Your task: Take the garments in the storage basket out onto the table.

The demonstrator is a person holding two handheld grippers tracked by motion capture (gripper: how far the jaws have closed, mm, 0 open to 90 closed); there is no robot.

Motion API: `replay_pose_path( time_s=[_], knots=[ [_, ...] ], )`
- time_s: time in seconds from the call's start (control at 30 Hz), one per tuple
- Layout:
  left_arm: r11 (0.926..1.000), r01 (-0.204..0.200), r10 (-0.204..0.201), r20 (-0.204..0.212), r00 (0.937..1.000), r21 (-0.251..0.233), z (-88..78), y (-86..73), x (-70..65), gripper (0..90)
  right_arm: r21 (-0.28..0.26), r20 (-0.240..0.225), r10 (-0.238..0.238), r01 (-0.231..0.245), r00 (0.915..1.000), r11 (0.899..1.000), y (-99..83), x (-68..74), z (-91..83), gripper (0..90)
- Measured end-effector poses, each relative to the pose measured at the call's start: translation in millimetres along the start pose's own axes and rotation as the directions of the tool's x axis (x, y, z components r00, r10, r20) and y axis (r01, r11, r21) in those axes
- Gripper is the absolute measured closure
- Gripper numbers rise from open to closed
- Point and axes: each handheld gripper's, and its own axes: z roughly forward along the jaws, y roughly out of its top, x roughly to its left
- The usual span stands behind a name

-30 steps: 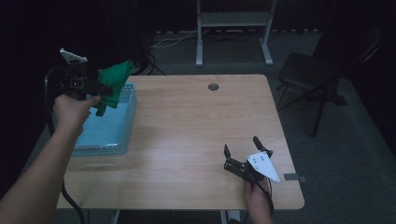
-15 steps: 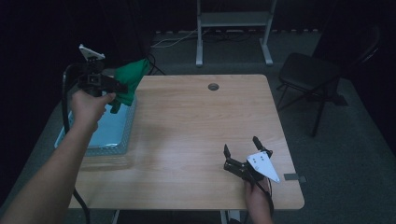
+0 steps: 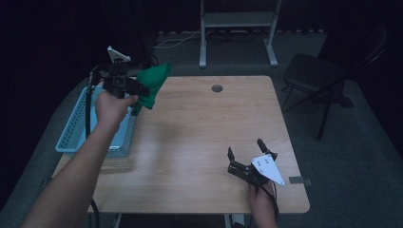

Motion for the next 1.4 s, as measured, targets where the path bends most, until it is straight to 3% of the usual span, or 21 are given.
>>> replay_pose_path(
  time_s=[0.23, 0.7, 0.83, 1.23, 1.4],
  knots=[
    [0.9998, 0.004, -0.005, 0.03, 0.9995, 0.021, 11.5, -0.4, -11.9, 67.3, 0.002, -0.001, 0.003, -0.003, 1.0, 1.0, 0.0, 0.2, -0.1, 0.9],
    [0.9984, -0.028, 0.027, 0.025, 0.9993, 0.049, 40.7, -7.6, -37.6, 67.3, 0.004, 0.0, 0.001, -0.001, 1.0, 1.0, 0.0, 0.0, -0.2, 0.9],
    [0.9946, -0.056, 0.055, 0.021, 0.9983, 0.088, 54.0, -13.1, -45.4, 67.3, 0.001, -0.001, -0.002, 0.002, 1.0, 1.0, 0.1, -0.2, -0.1, 0.9],
    [0.9884, -0.05, 0.042, 0.057, 0.9975, 0.144, 90.6, -26.9, -57.7, 67.3, 0.001, -0.003, -0.003, 0.003, 1.0, 1.0, 0.2, -0.3, -0.1, 0.9],
    [0.9848, -0.06, 0.055, 0.037, 0.9978, 0.163, 101.8, -31.7, -59.6, 67.3, 0.003, -0.003, 0.0, 0.0, 1.0, 1.0, 0.1, -0.1, -0.2, 0.9]
  ],
)
